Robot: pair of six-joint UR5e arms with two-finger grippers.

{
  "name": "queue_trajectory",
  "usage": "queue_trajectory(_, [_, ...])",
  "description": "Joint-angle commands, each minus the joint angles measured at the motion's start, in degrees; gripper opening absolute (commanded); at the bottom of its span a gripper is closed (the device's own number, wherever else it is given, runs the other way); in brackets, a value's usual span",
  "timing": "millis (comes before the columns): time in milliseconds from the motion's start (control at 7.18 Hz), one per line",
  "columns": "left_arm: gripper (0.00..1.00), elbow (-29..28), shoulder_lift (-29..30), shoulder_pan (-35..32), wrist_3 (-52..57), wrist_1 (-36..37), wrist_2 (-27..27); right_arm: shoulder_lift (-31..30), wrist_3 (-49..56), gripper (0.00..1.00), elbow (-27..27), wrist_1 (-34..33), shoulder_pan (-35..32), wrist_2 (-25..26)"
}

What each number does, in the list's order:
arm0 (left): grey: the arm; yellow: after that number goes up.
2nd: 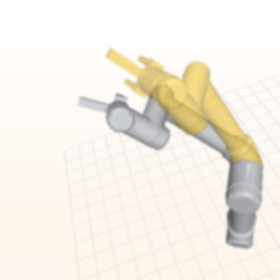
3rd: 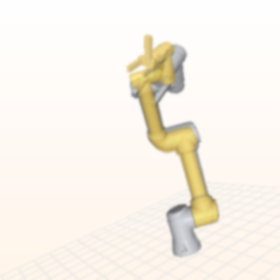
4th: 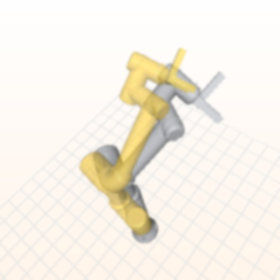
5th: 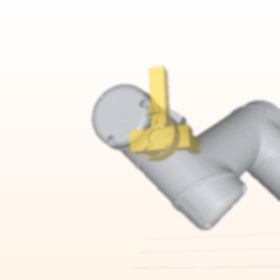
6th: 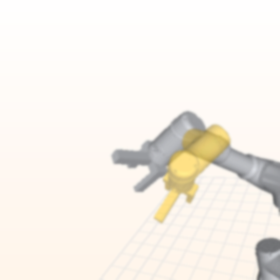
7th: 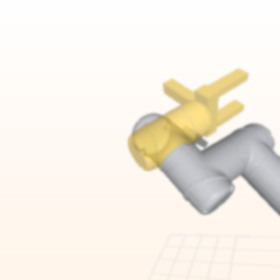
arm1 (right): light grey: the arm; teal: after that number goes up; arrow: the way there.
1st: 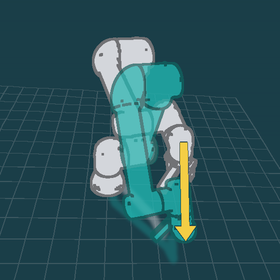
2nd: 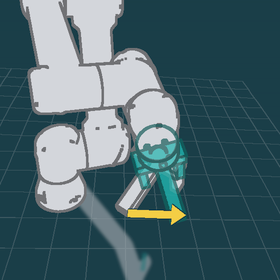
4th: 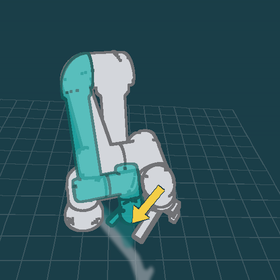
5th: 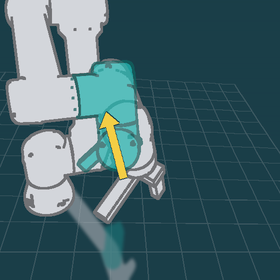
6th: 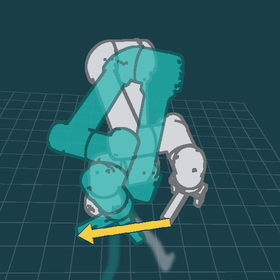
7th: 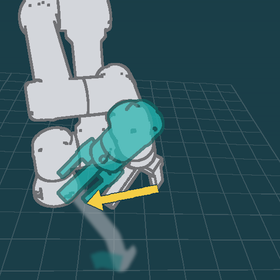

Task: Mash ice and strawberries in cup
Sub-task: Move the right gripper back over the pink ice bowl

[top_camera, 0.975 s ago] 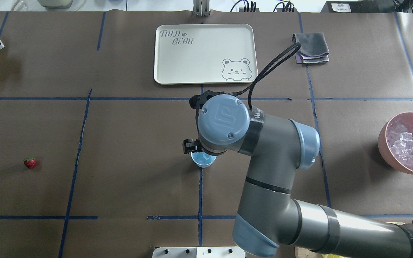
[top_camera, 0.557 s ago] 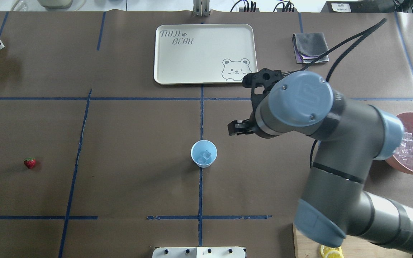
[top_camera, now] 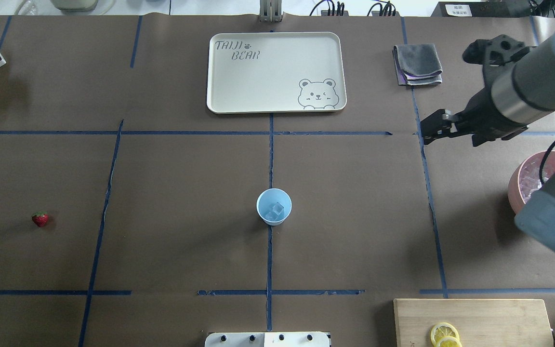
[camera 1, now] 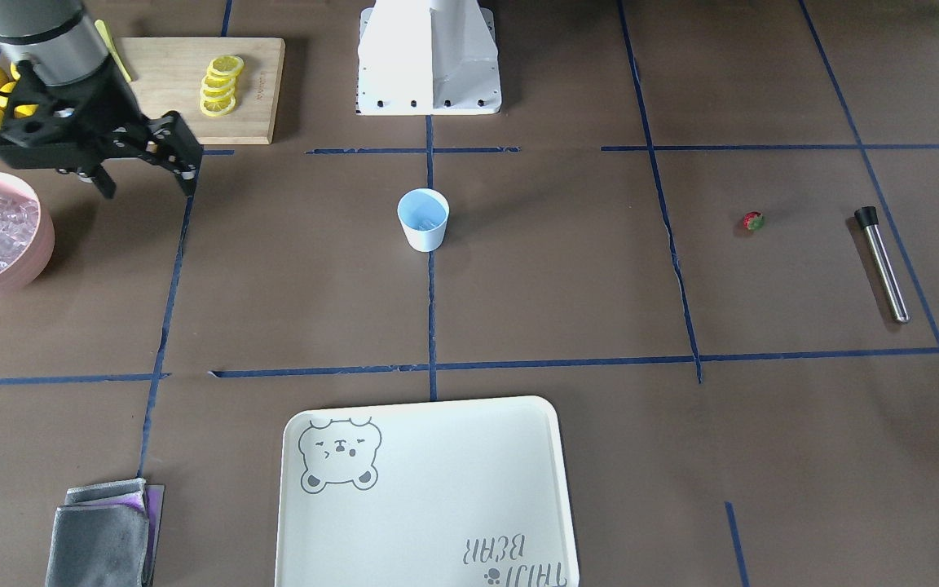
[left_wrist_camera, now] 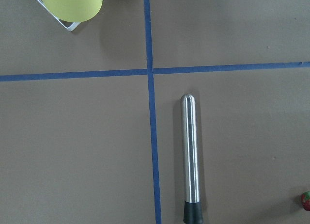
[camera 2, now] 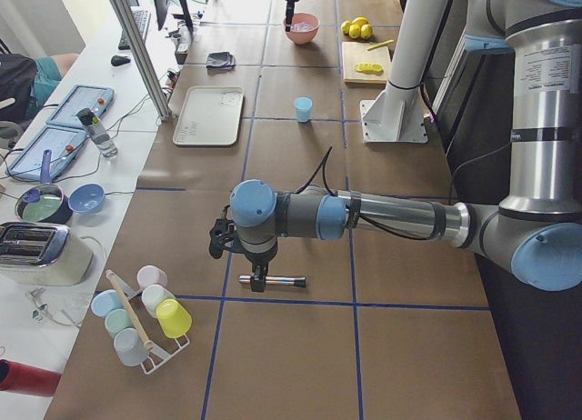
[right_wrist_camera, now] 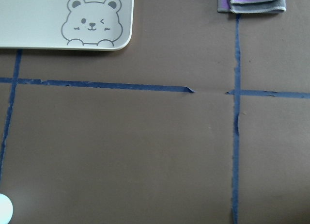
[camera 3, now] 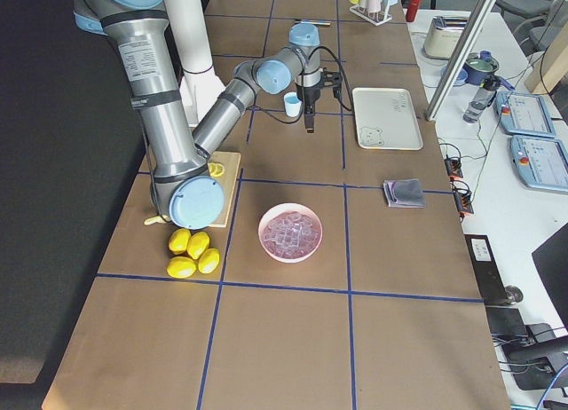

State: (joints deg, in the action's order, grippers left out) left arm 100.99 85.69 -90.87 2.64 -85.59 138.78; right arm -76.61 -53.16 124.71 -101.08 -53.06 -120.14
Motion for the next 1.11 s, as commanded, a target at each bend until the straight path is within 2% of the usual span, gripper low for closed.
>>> queue_trajectory(0, [1.00,0.35,0.00,-0.01,0.00,-0.02,0.00,-10.54,6.22,1.00,-1.91,5.42,-7.57,-3.52])
queue_trajectory(139, [1.00,0.52,0.00,-0.01,0.00,-0.02,0.00,-15.28,6.40,0.99,-4.97,13.90,-8.54,-3.52])
queue_trajectory(279, [1.00,0.87,0.00,-0.01,-0.09,0.07,0.00,-19.24,6.23,1.00,-9.87,25.21,-8.55,-3.61])
queue_trajectory(418, [1.00,1.05,0.00,-0.01,-0.09,0.07,-0.09,-21.20,5.71,0.99,-13.58,32.63,-8.64,-3.52])
queue_trajectory(836, [1.00,1.58,-0.09,-0.01,-0.09,0.16,-0.09,-23.84,6.40,0.96,-16.42,32.88,-8.73,-3.35])
queue_trajectory(975, [1.00,1.66,-0.09,-0.01,-0.09,0.16,-0.09,-25.16,6.58,0.88,-16.52,33.14,-8.73,-3.52])
